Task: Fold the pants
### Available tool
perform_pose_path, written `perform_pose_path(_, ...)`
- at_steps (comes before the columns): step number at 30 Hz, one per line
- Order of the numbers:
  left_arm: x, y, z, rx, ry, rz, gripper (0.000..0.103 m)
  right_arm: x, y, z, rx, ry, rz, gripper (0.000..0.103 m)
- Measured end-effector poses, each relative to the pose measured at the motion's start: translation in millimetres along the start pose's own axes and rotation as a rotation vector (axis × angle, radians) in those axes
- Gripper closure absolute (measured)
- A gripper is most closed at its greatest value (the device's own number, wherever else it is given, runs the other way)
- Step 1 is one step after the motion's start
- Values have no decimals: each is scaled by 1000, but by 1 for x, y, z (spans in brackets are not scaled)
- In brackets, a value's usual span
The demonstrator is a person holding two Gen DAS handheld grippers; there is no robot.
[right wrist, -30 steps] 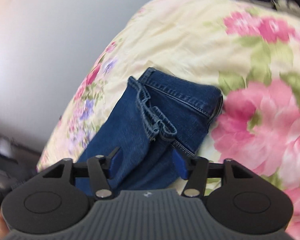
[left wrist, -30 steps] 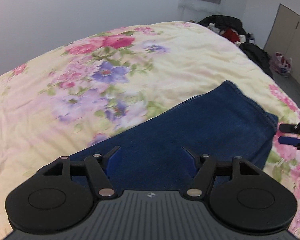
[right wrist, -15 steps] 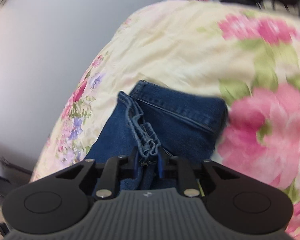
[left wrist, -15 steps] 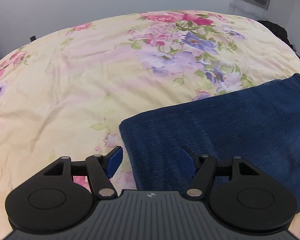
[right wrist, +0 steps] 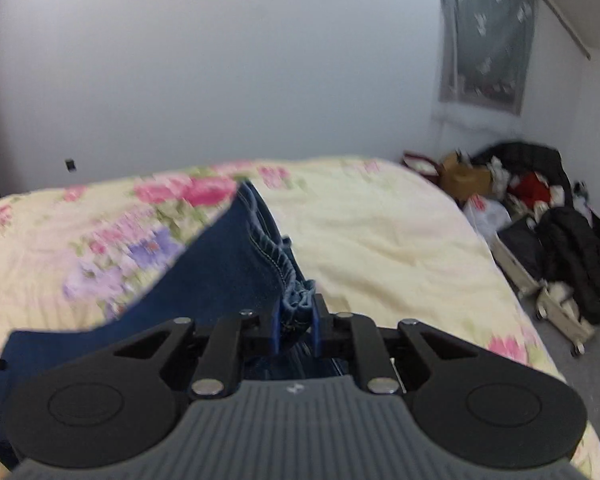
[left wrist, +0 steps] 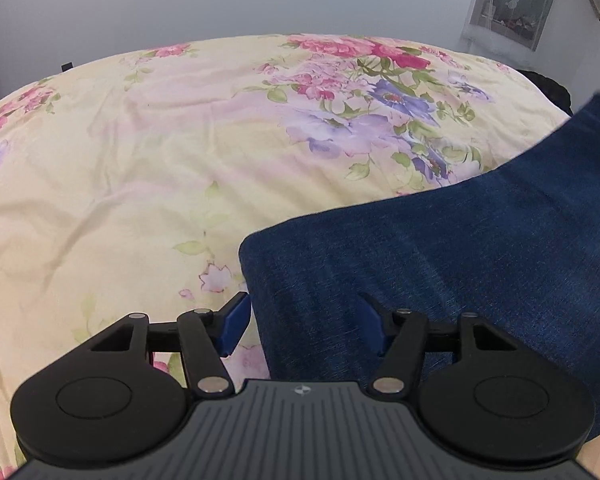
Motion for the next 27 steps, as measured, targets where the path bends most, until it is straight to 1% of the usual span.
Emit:
perform_pose_path(2, -4, 6, -1, -2, 12, 18, 34, -29, 27, -20, -25, 52, 77, 93)
perform_pose_path(3, -5, 7, -2, 3, 15, 22, 35, -40, 36, -27, -30, 72, 96, 93)
perform_pose_path(5, -5, 8, -4, 8, 19, 25, 35, -53, 44, -31, -34, 82, 101, 93)
perform_pose_path(8, -5, 5, -3, 11, 10, 14, 35, -52, 45, -29, -44, 66, 93, 93)
perform_pose_path(10, -3, 4, -2, 11, 0, 9, 35, -48, 39, -23, -53, 35, 72, 94)
perform_pose_path(11, -2, 3, -1, 11, -7, 4, 35, -45, 30, -17, -52, 19, 48, 94)
perform_pose_path(14, 1, -1, 0, 16, -1, -7, 36, -30, -3, -9, -24, -5, -66, 95)
perform_pose_path(15, 3, -1, -1, 20, 14, -10, 36, -28, -7, -8, -35, -34, -87, 95)
perform_pose_path(16, 3, 0, -2, 24, 26, -9, 38, -27, -3, -10, -62, -50, -75, 95)
perform_pose_path(18, 4, 1, -4, 28, 29, -6, 41, -35, 21, -26, -125, -24, 1, 95)
perform_pose_path(20, 4, 1, -6, 16, 15, -5, 42, -46, 37, -41, -168, 17, 16, 95)
perform_pose_path(22, 4, 0, -8, 13, 29, -14, 42, -52, 46, -45, -157, 39, 20, 94)
perform_pose_path(23, 5, -1, -10, 16, 43, -24, 42, -55, 50, -45, -160, 25, 26, 95)
perform_pose_path(26, 13, 0, -13, 16, 51, -46, 50, -61, 63, -48, -151, 27, 56, 94)
perform_pose_path(27, 16, 1, -13, 9, 43, -47, 56, -63, 68, -50, -145, 36, 65, 94)
Point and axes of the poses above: each gripper's, at about its wrist camera, not at the fingertips, and y roughly the way its jaws point, z to its left, x to its top, the point moved 6 cm from there along y, roughly the way its jaws point, and after that the axes turned 7 degrees about z, right-handed, at the moved point
